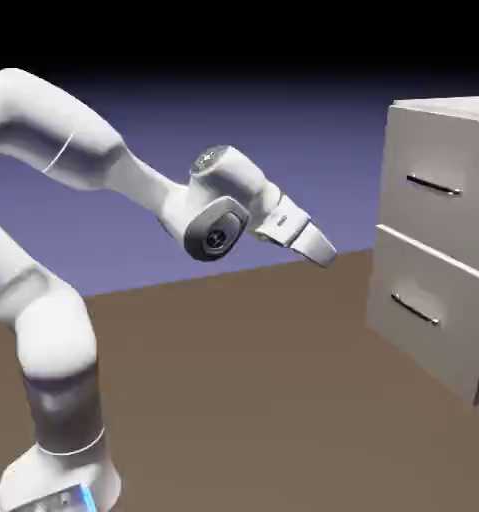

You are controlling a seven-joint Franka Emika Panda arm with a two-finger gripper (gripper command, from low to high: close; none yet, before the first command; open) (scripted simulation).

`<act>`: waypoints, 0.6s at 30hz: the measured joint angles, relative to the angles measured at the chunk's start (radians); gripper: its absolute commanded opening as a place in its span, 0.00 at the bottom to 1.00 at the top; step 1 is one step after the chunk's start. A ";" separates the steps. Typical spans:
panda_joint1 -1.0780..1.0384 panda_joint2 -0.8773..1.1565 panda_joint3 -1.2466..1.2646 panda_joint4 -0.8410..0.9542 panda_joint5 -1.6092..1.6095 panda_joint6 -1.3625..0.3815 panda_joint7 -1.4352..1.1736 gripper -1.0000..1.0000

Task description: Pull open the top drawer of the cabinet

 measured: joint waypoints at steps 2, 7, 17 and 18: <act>-0.070 0.008 0.072 0.030 -0.078 -0.007 -0.045 0.50; -0.246 0.028 0.254 0.106 -0.273 -0.026 -0.158 0.50; -0.598 0.067 0.616 0.258 -0.663 -0.064 -0.385 0.50; -0.634 0.071 0.652 0.273 -0.702 -0.067 -0.407 0.50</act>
